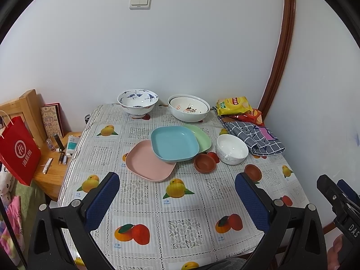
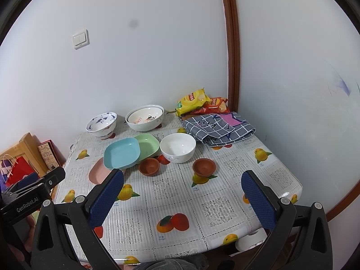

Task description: Organize plates and bowls

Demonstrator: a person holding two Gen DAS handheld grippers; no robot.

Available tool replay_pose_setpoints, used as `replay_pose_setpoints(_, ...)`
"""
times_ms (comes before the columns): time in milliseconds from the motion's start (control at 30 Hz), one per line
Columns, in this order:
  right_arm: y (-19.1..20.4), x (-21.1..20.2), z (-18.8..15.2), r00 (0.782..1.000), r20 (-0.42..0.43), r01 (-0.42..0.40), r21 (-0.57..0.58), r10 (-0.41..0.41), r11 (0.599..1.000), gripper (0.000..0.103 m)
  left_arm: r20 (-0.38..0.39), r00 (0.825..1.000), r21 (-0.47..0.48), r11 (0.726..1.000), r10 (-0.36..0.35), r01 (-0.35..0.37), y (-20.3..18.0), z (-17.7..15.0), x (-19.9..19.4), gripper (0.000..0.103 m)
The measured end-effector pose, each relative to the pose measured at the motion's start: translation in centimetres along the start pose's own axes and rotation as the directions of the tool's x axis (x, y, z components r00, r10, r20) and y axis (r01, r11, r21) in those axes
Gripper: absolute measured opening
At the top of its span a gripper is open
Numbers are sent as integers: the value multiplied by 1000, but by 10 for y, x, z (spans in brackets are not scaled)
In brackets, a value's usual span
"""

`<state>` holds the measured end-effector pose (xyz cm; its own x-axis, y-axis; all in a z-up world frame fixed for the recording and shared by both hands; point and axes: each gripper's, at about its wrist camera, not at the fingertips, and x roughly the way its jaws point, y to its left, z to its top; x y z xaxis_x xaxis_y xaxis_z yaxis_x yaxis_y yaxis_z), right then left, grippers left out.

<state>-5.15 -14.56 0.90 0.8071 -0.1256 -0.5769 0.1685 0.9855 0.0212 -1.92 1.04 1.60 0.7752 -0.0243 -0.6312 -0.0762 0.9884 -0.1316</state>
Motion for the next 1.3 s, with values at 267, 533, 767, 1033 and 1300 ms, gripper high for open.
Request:
replay_pose_setpoints(267, 0, 0, 0, 1000, 1, -2, 1, 2, 1000, 103, 3, 1000, 2, 1000, 2, -2, 1, -2, -2, 103)
replay_pose_setpoints(533, 2, 1, 1, 1000, -3, -4, 6, 4, 1000, 103, 6, 1000, 4, 1000, 1, -1, 0, -1, -2, 103)
replay_pose_setpoints(767, 3, 5, 3, 1000, -3, -11, 13, 11, 1000, 103, 7, 1000, 10, 1000, -2, 1, 1, 1, 0, 103)
replay_pose_setpoints(1033, 11, 11, 8, 1000, 0, -27, -1, 27, 1000, 103, 15, 1000, 26, 1000, 1, -2, 0, 8, 5, 103)
replay_pose_setpoints(1300, 21, 16, 18, 999, 20, -36, -28, 37, 999, 103, 33, 999, 35, 999, 14, -15, -2, 12, 4, 103)
